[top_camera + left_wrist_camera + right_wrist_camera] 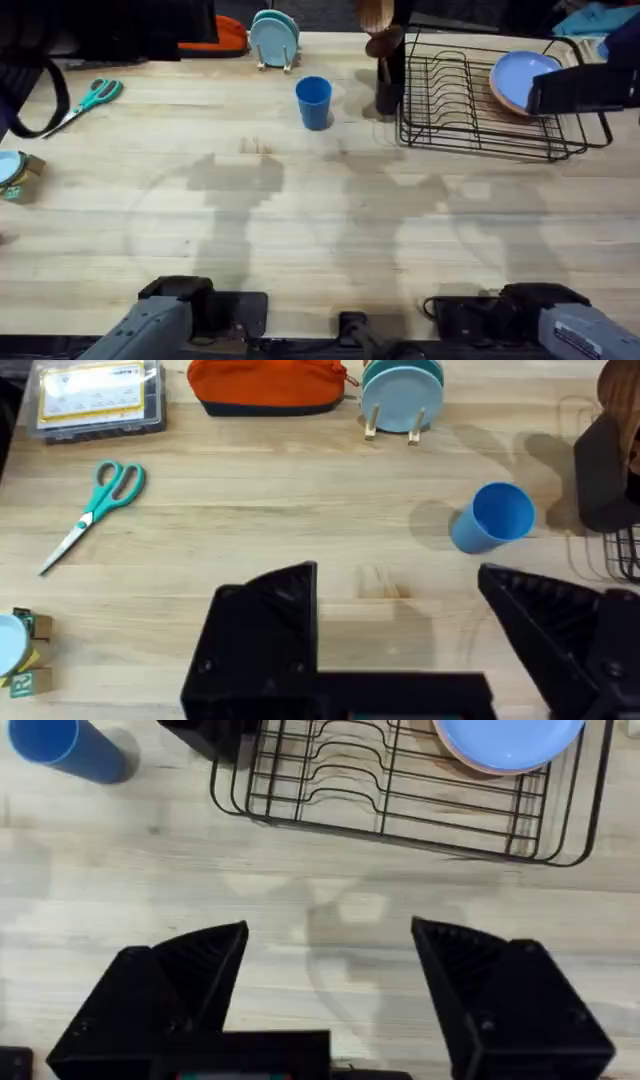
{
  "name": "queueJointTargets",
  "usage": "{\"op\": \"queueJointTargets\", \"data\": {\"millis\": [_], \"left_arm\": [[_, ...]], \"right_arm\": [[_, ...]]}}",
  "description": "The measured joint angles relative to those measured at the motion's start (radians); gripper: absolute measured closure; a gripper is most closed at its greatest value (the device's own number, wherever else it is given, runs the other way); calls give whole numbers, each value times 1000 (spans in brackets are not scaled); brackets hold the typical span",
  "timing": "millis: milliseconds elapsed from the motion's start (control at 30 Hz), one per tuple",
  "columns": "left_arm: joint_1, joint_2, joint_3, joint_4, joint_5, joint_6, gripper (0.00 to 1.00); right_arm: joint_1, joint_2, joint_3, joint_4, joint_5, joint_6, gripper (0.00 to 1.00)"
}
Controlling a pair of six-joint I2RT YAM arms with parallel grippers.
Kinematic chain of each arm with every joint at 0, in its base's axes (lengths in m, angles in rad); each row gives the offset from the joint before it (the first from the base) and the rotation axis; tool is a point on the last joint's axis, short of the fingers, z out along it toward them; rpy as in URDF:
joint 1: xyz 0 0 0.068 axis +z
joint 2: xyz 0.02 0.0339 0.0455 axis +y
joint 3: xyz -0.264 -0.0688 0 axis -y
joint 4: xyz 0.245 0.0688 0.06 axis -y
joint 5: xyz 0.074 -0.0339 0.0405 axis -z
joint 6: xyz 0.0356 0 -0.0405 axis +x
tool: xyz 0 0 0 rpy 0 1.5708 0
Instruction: Pick up the cup on the table and put them onto the rack.
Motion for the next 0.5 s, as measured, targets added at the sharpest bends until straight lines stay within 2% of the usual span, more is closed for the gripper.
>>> {"op": "queueJointTargets", "data": {"millis": [100,167,200,333,367,400,500], "left_arm": [[0,0,0,1,0,0,7],[0,6,0,52,7,0,8],[0,26,5,75,46,0,8],[0,81,10,107,82,0,8],[-2,171,10,133,101,-49,8],[-39,238,10,171,103,-122,6],[-89,273,10,201,105,-145,6]], "right_arm": [[0,0,0,-1,0,0,9],[0,0,0,-1,0,0,9],[0,0,0,-1,0,0,9],[0,0,0,-1,0,0,9],[0,0,0,-1,0,0,9],[0,0,0,-1,0,0,9],[0,0,0,-1,0,0,9]]}}
